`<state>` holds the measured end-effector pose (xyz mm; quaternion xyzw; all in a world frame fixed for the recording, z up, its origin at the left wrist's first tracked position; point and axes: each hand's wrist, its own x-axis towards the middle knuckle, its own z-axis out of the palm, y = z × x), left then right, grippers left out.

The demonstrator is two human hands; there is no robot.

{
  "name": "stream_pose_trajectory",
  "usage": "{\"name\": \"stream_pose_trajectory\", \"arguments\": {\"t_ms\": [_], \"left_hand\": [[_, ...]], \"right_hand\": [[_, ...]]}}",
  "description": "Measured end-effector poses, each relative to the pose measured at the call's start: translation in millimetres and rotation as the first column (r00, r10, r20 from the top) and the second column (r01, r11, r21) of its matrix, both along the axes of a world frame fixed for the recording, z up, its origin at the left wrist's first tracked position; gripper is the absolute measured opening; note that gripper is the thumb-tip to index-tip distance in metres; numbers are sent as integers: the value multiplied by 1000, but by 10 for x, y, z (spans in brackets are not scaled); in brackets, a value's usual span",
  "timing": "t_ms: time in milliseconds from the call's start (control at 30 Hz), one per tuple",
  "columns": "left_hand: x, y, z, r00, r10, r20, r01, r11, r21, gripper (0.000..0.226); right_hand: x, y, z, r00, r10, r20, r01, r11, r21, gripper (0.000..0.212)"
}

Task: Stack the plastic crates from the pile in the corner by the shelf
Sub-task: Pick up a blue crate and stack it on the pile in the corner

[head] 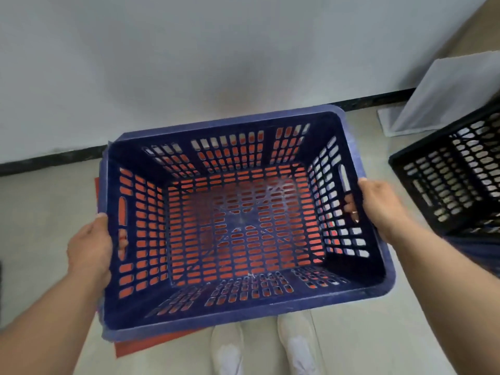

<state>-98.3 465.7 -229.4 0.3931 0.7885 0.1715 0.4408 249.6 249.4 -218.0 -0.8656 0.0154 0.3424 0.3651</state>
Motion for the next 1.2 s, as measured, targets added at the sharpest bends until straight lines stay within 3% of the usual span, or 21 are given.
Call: {"name": "stream_pose_trajectory", "arguments": {"t_ms": [433, 533, 700, 833, 1200], "left_hand": [[-667, 126, -879, 998, 37, 44, -34, 996, -81, 37], [-832, 101, -940, 998, -13, 57, 22, 988, -151, 50], [-573, 5, -711, 995, 83, 52, -70, 973, -221, 50], [-554, 61, -745, 991, 120, 61, -100, 961, -256, 49], [-635, 54, -853, 997, 74, 29, -65, 973, -223, 53]], "right_hand": [[-267, 306, -789, 969, 235, 79, -226, 968, -110, 26], [-364, 196, -791, 980, 192, 56, -184, 976, -117, 33], [-431, 232, -844, 999, 32, -2, -32, 995, -94, 37], [-397, 243, -818, 997, 25, -67, -30, 996, -85, 37], [-434, 234, -821, 999, 45, -17, -47, 994, -102, 36]]}}
